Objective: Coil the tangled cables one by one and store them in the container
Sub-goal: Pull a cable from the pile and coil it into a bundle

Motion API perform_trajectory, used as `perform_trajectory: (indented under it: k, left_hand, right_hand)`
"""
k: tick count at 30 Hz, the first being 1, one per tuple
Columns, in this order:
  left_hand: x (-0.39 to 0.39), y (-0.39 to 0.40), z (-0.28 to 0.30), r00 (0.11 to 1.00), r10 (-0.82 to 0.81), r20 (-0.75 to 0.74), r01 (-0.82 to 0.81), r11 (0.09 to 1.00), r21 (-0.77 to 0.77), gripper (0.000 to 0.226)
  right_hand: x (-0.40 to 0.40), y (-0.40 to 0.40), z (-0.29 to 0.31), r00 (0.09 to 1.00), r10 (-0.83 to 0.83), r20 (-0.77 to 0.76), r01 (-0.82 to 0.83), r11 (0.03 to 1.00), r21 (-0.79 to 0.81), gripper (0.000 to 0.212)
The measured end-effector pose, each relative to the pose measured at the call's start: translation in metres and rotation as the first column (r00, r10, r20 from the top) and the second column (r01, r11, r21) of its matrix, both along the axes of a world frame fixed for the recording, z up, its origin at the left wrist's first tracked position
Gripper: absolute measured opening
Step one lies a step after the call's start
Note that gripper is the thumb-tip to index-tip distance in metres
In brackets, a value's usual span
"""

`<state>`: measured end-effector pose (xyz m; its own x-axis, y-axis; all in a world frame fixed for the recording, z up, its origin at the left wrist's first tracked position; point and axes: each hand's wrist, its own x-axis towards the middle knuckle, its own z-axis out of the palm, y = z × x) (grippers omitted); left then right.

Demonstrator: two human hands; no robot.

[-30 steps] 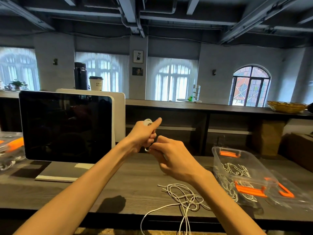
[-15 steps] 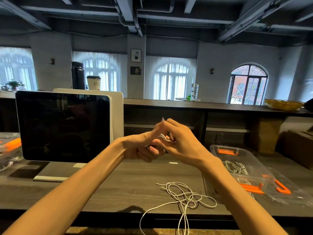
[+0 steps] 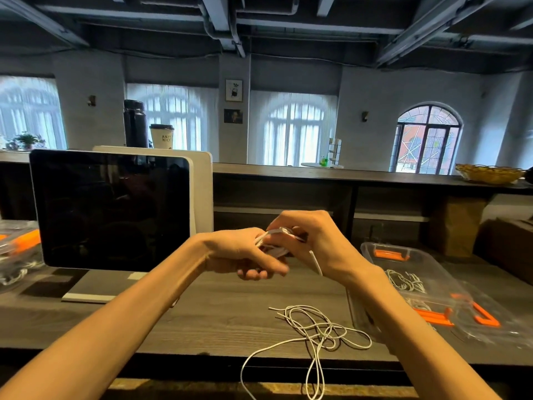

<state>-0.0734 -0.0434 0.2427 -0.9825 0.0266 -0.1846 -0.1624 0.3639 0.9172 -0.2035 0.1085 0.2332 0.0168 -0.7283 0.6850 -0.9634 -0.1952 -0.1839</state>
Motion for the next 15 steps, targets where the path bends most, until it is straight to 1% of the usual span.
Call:
perform_trajectory:
  k: [1, 2, 4, 5, 6, 8, 9, 11, 13, 15]
  left_hand:
    - [0.000, 0.002, 0.000, 0.999, 0.019, 0.048, -0.015, 0.996, -0.083, 0.016]
    - [-0.001, 0.003, 0.000, 0.996, 0.042, 0.079, -0.031, 0.990, -0.135, 0.022]
    - [-0.004, 0.009, -0.005, 0.991, 0.104, 0.089, -0.091, 0.986, -0.142, 0.035]
    - [-0.006, 0.012, -0.009, 0.987, 0.149, 0.063, -0.138, 0.978, -0.155, 0.035]
    - [-0.008, 0.016, -0.013, 0.980, 0.200, 0.024, -0.191, 0.962, -0.196, 0.029]
    - [-0.014, 0.020, -0.019, 0.955, 0.294, -0.041, -0.294, 0.913, -0.282, 0.008]
    - [-0.017, 0.021, -0.021, 0.947, 0.317, -0.050, -0.317, 0.901, -0.295, 0.008]
    - [-0.020, 0.024, -0.024, 0.946, 0.322, -0.035, -0.319, 0.905, -0.282, 0.018]
    - [-0.019, 0.026, -0.022, 0.954, 0.300, -0.014, -0.294, 0.922, -0.254, 0.022]
    - [-0.018, 0.027, -0.019, 0.961, 0.275, 0.009, -0.267, 0.940, -0.211, 0.027]
  right_hand:
    - [-0.001, 0.000, 0.000, 1.000, -0.008, 0.017, 0.008, 1.000, 0.027, 0.015]
    - [0.000, 0.001, 0.001, 0.999, -0.018, 0.044, 0.016, 0.999, 0.050, 0.015]
    - [0.002, 0.003, 0.005, 0.994, -0.042, 0.104, 0.032, 0.995, 0.094, 0.021]
    - [0.003, 0.004, 0.008, 0.992, -0.058, 0.110, 0.044, 0.991, 0.125, 0.023]
    - [0.003, 0.005, 0.012, 0.993, -0.076, 0.093, 0.060, 0.985, 0.163, 0.024]
    - [0.003, 0.006, 0.018, 0.994, -0.106, 0.028, 0.096, 0.966, 0.239, 0.022]
    - [0.004, 0.006, 0.020, 0.993, -0.121, -0.005, 0.118, 0.957, 0.265, 0.021]
    - [0.003, 0.010, 0.026, 0.984, -0.168, -0.064, 0.179, 0.940, 0.292, 0.021]
    - [-0.001, 0.016, 0.034, 0.974, -0.213, -0.082, 0.228, 0.922, 0.313, 0.020]
    - [-0.005, 0.022, 0.042, 0.975, -0.210, -0.073, 0.222, 0.909, 0.354, 0.016]
